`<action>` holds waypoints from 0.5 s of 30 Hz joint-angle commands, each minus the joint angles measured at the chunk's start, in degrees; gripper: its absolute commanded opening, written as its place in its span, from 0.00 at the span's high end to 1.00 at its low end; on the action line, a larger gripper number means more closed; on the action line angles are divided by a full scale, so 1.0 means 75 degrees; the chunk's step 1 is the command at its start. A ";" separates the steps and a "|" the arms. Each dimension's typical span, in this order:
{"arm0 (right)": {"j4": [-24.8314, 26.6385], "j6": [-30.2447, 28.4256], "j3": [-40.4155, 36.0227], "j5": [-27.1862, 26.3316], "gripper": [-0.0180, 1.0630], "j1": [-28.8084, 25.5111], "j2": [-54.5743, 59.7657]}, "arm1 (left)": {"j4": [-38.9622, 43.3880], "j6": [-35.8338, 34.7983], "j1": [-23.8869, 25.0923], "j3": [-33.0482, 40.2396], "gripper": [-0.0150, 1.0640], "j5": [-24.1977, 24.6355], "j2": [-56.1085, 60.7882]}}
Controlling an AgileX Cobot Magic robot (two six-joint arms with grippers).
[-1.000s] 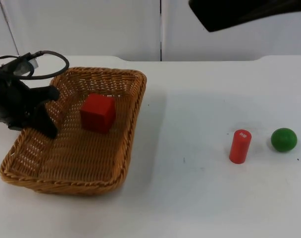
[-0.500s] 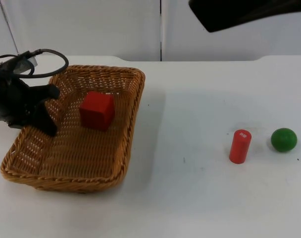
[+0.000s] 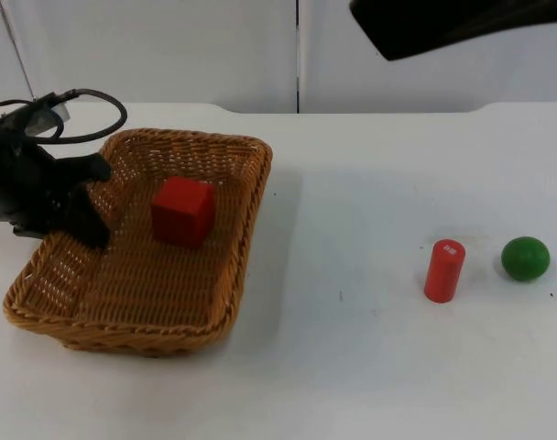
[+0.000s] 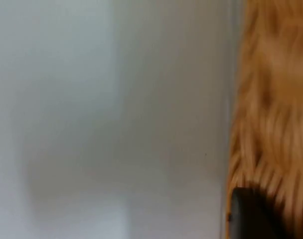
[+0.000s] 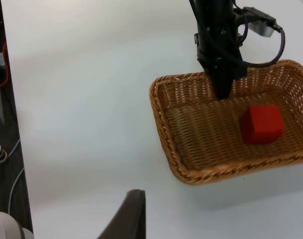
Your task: Pick up the basket with the left hand and place the object to the left of the red cylinder into the basket with the right hand.
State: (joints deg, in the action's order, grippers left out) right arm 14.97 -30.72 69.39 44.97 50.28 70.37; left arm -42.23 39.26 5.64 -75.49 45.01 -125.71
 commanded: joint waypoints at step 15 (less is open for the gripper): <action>-0.0158 -0.0046 -0.0002 -0.0014 0.13 0.0028 -0.0055 | 0.0228 -0.0185 0.0019 -0.0056 0.15 0.0011 0.0664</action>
State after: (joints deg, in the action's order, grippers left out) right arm 13.99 -30.82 69.39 45.06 50.28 70.37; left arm -41.59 38.92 5.64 -75.49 45.17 -122.13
